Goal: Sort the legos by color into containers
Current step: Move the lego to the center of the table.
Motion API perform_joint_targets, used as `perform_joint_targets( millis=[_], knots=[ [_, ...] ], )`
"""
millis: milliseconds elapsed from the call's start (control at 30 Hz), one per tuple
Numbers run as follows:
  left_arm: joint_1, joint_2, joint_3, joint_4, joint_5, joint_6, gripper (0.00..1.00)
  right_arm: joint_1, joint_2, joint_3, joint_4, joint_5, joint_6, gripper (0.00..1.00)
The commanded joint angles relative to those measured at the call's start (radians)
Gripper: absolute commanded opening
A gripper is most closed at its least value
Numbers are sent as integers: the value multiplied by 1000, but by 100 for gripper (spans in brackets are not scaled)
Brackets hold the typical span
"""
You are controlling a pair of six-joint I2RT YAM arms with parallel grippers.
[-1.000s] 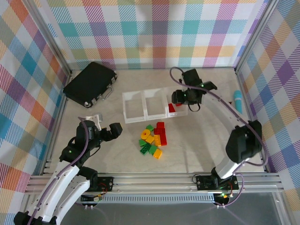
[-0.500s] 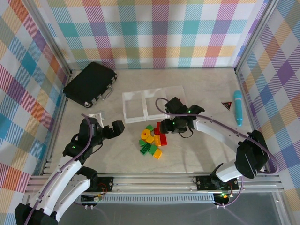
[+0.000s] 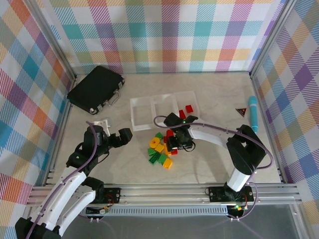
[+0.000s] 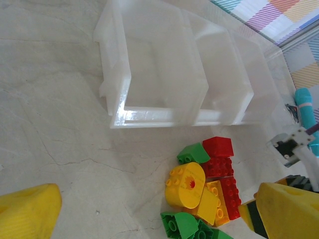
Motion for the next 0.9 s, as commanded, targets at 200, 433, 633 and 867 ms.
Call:
perform_joint_targets(
  millis=[200,433,633,867],
  knots=[
    [-12,-21,-7,-6,4,-5,100,19,79,73,-8,12,2,64],
    [-13,-32,-5,-22,-5,-1,100,19,131,97,-44,63,-6,60],
    [-13,-39,-8,-27,-7,1,100,18,128,87,-63,102,-9,56],
    [-13,-37,-8,-24,-6,1,100,18,99,78,-57,101,-24,54]
  ],
)
